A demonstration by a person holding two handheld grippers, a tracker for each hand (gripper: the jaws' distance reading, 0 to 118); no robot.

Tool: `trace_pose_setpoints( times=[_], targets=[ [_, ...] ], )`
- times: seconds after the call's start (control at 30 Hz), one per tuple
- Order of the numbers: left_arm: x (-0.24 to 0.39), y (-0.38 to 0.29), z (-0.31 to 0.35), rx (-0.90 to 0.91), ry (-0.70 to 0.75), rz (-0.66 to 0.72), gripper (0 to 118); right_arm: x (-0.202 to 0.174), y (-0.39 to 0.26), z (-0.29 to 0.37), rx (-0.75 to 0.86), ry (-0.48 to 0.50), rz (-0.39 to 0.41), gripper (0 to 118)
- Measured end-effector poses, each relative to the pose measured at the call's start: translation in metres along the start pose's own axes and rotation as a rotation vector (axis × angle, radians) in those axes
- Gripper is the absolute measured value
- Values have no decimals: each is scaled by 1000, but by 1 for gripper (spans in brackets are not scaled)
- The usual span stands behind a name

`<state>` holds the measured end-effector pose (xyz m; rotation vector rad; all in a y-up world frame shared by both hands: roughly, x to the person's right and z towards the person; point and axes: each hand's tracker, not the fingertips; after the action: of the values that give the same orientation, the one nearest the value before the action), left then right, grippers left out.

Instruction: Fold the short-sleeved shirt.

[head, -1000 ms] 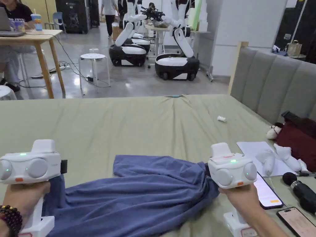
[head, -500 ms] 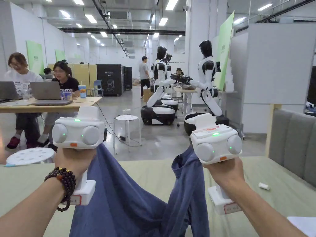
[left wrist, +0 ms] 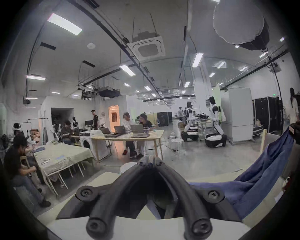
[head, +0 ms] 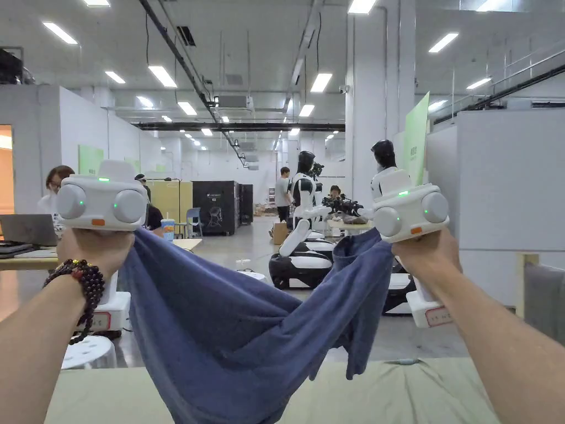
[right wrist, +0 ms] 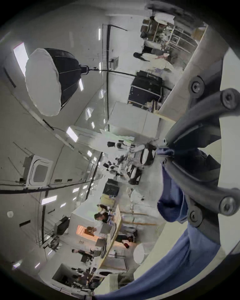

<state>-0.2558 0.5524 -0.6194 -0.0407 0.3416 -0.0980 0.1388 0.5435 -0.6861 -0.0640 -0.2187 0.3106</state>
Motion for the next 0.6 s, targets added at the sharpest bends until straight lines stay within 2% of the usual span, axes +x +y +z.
trace_pose_setpoints(
  times=[0.2,0.27,0.4,0.6],
  targets=[
    [0,-27,-18,-12,-1,49,2,-15,-26,-8,8,35,-2,6],
    [9,-46,-22,-36,-16,25,2,-22,-45,-9,-21,68,-34,6],
    [30,-98,-20,-87,-80,-1,2,-39,-98,-7,-63,95,-14,6],
    [55,-168,-11,-188,-123,-50,2,-48,-161,-2,-153,141,-32,6]
  ],
)
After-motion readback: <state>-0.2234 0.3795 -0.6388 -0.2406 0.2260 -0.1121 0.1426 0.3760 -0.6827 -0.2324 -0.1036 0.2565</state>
